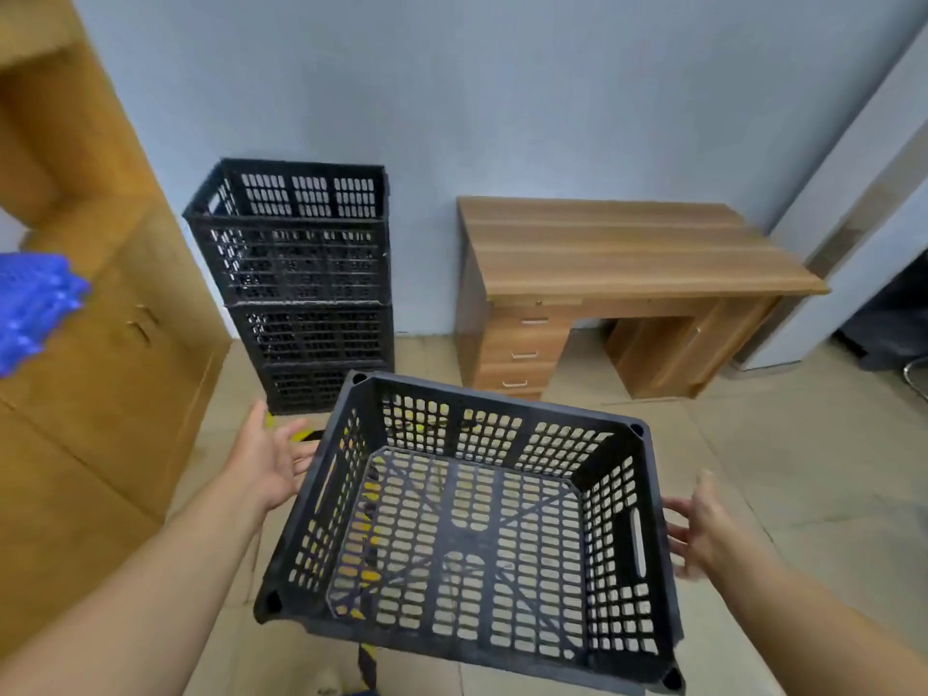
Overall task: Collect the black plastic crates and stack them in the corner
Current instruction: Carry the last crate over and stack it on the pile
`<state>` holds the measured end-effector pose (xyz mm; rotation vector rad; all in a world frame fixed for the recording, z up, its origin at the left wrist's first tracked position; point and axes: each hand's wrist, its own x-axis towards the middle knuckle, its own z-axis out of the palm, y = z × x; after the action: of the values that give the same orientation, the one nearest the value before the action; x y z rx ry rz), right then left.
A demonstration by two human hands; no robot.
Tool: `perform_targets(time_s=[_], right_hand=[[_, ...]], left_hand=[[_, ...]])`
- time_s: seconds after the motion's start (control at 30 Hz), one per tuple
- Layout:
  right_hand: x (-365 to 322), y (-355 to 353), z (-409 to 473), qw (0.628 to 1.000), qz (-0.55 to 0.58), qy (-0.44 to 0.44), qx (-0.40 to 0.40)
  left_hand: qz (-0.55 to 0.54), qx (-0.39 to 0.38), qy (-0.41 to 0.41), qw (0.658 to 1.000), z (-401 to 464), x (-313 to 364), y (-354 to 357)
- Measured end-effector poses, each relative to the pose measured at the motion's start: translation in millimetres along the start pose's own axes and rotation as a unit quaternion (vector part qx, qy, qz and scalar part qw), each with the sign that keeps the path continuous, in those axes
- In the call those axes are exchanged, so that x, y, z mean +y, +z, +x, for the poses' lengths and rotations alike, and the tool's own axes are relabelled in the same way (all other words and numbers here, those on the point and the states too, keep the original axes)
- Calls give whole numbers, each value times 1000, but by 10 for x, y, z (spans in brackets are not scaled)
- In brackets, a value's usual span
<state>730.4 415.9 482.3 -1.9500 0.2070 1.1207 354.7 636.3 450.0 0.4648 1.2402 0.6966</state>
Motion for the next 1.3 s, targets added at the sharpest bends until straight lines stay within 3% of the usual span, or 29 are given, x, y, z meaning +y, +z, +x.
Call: perform_targets(time_s=[0.33, 0.63, 1.07, 1.3], right_hand=[[-774, 1608, -458, 997, 0, -71, -19], [-1584, 2814, -831, 994, 37, -91, -56], [-3249, 4114, -922, 971, 34, -191, -137], [-4342, 4699, -833, 967, 32, -211, -142]], left_hand=[[-19, -16, 35, 999, 286, 1347, -907], [-46, -29, 114, 992, 569, 2650, -1368], [-103, -14, 221, 970, 982, 4275, -1244], [-92, -2, 252, 963, 1365, 5232, -929]])
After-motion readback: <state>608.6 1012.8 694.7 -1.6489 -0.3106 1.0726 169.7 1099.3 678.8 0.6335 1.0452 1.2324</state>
